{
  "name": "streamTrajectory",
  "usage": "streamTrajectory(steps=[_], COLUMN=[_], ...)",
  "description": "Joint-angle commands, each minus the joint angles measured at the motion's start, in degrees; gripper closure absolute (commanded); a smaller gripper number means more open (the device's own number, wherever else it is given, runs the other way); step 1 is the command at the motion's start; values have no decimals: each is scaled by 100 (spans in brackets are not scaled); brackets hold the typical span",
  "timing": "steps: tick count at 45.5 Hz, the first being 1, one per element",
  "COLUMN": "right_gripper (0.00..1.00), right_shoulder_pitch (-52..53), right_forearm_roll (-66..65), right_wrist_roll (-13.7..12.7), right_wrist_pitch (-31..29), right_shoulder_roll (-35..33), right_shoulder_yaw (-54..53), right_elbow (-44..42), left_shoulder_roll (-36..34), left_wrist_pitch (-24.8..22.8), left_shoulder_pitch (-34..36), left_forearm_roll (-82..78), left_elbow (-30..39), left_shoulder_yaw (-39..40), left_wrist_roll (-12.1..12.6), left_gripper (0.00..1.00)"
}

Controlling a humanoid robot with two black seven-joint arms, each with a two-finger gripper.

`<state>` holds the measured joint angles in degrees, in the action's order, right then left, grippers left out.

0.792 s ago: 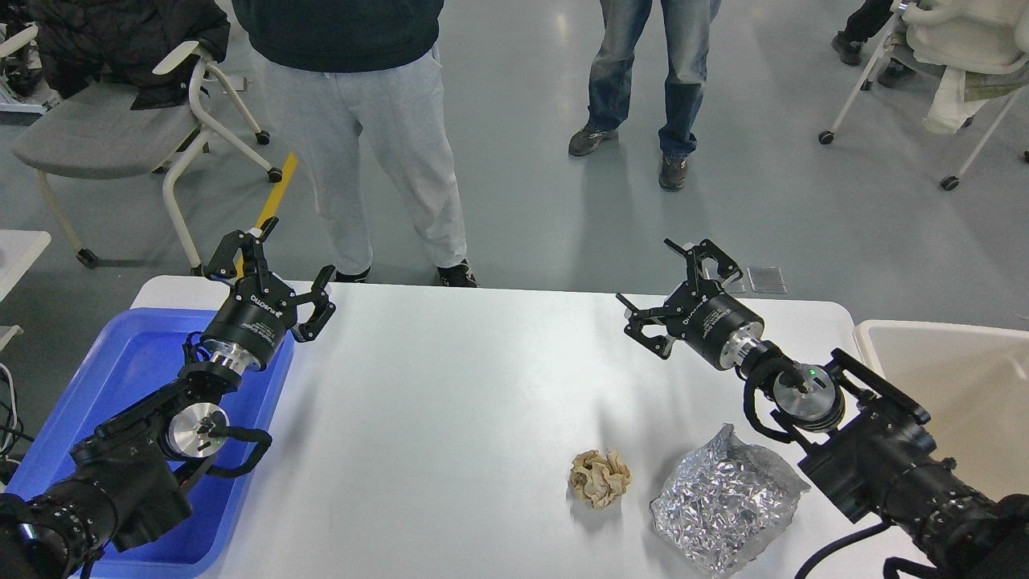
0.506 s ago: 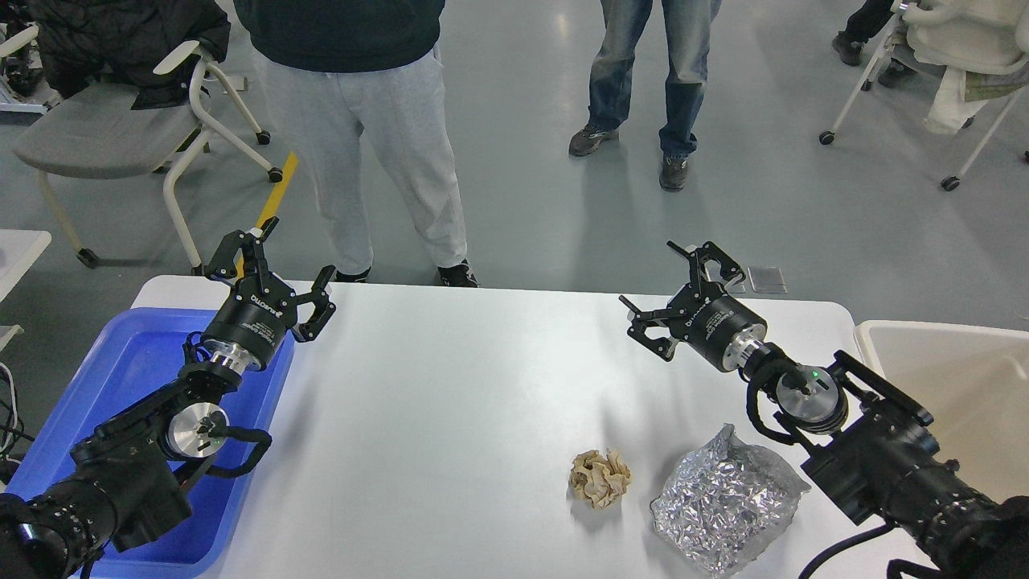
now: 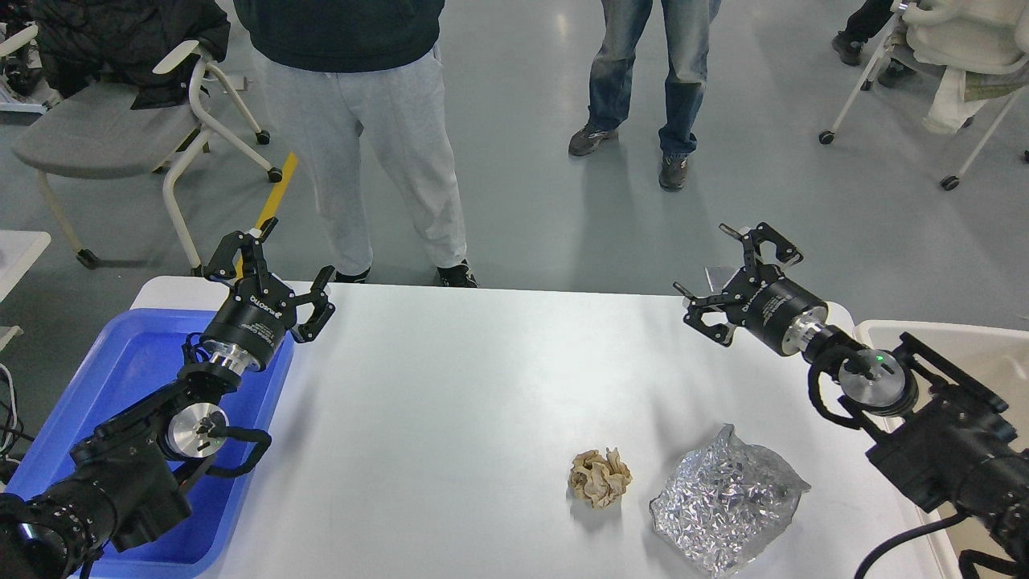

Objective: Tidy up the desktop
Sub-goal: 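Raise the right gripper and swing it outward toward the beige bin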

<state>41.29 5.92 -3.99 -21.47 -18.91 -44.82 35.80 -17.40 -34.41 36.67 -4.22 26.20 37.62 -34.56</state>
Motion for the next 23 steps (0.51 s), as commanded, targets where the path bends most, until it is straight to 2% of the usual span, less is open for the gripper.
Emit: streamTrajectory(steps=[1,23], right_gripper=[0,0], right_shoulder_pitch=[81,46], right_forearm_roll=[-65,-442], right_wrist_roll=[-32,-23], right_wrist_pitch=[11,55], right_shoulder_roll=[-1263,-4031], right_shoulder_yaw=[474,1388], right_elbow=[673,3072], left_shoulder_roll=[0,0], left_wrist_pitch=[5,5], left_shoulder_pitch=[-2,-2], left_forearm_roll=[0,0], left_elbow=[-1,-1], left_shoulder_yaw=[0,0], left_wrist_roll=[1,1], left_gripper=[0,0])
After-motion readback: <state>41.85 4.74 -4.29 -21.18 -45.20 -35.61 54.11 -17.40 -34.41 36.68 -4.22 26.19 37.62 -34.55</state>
